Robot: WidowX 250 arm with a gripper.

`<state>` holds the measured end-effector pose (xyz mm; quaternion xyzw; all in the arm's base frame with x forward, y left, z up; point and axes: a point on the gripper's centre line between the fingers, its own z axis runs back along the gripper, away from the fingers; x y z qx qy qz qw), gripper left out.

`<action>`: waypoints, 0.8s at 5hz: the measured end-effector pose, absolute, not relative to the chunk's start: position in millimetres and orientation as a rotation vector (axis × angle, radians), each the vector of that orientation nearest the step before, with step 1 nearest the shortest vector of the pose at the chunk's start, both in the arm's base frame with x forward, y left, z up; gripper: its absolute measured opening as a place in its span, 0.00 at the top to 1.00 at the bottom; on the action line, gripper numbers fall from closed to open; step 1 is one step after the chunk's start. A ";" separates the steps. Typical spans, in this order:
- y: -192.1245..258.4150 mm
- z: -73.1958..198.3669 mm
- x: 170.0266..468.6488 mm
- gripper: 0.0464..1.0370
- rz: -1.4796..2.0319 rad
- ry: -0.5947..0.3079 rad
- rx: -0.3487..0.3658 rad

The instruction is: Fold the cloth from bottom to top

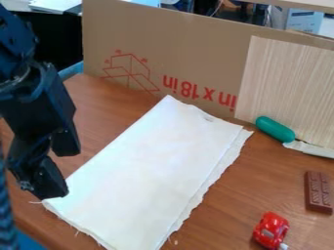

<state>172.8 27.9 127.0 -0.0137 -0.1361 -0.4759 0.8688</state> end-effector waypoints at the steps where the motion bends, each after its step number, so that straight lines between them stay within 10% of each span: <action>1: 27.0 123.1 170.7 0.04 -0.995 -0.279 -0.035; 4: 11.8 87.1 175.3 0.04 -1.178 -0.370 0.183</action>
